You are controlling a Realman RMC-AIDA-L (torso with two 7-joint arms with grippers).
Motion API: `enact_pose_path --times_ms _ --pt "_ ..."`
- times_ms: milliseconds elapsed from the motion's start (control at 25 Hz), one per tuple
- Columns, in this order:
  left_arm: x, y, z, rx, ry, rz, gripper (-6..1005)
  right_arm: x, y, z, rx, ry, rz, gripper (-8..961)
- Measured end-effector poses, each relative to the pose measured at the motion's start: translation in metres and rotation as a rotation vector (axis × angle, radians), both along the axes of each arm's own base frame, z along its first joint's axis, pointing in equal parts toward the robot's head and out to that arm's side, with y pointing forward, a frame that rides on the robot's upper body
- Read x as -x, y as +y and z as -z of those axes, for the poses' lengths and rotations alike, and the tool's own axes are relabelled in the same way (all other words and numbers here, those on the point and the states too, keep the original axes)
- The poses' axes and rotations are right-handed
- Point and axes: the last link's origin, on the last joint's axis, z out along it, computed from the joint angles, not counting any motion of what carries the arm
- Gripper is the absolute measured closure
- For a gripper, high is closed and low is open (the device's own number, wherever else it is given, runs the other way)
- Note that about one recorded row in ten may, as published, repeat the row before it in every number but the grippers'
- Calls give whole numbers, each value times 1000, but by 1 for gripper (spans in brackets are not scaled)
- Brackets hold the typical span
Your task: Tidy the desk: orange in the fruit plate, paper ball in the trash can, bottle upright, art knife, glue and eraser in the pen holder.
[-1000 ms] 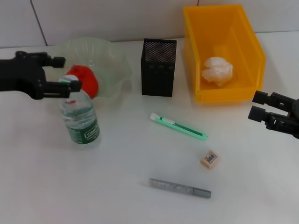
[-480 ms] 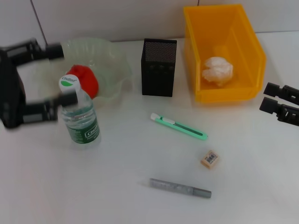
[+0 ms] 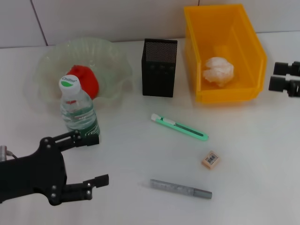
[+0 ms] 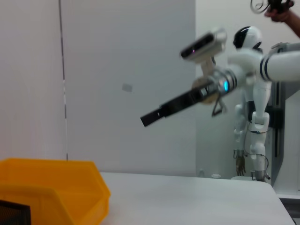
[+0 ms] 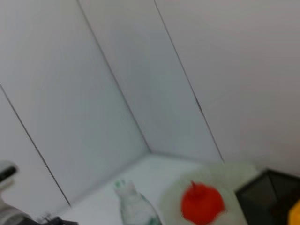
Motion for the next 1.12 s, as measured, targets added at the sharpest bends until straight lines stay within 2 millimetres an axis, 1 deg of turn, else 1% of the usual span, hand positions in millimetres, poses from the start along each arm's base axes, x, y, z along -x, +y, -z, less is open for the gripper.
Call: enact_pose_path --times_ms 40,120,160,200,240,280,360,400,440,480,560,600,640,680,760,800,840,880,1000,1120 --pt "3 -1 6 2 0 -15 181 8 6 -7 21 -46 27 121" --pt "3 -2 7 1 1 -16 181 28 17 -20 50 -167 89 120" --pt "5 -5 13 3 -4 -16 181 36 21 -24 56 -223 107 120" --pt "5 -5 13 3 -4 -16 182 45 24 -27 64 -274 120 120" --pt "7 -6 16 1 -6 -28 182 65 31 -28 87 -371 144 120" --pt "7 -6 16 1 -6 -28 182 65 31 -28 87 -371 144 120" --pt "9 -7 19 -2 -7 -38 182 84 38 -24 111 -451 158 120" --pt "10 -8 20 -3 -8 -41 182 93 42 -19 129 -495 165 121" --pt "11 -9 23 -1 -11 -51 182 110 49 -10 161 -580 175 121" --pt "11 -9 23 -1 -11 -51 182 110 49 -10 161 -580 175 121" --pt "12 -9 24 0 -12 -60 182 124 58 1 185 -663 185 121" --pt "12 -9 24 0 -12 -60 182 130 63 7 196 -695 186 121" --pt "12 -9 25 -2 -11 -63 182 142 72 21 219 -742 179 121" --pt "12 -9 25 -2 -11 -63 182 142 72 21 219 -742 179 121" --pt "13 -9 26 -1 -13 -69 182 153 81 38 243 -787 166 121" --pt "12 -9 26 1 -15 -69 182 158 87 48 252 -819 157 121" --pt "12 -9 26 1 -15 -69 182 165 99 71 272 -883 143 121" --pt "12 -9 26 1 -15 -69 182 165 99 71 272 -883 143 121" --pt "13 -10 28 8 -6 -66 182 168 114 99 307 -926 140 120" --pt "14 -11 31 11 8 -65 182 171 124 120 337 -939 135 120"
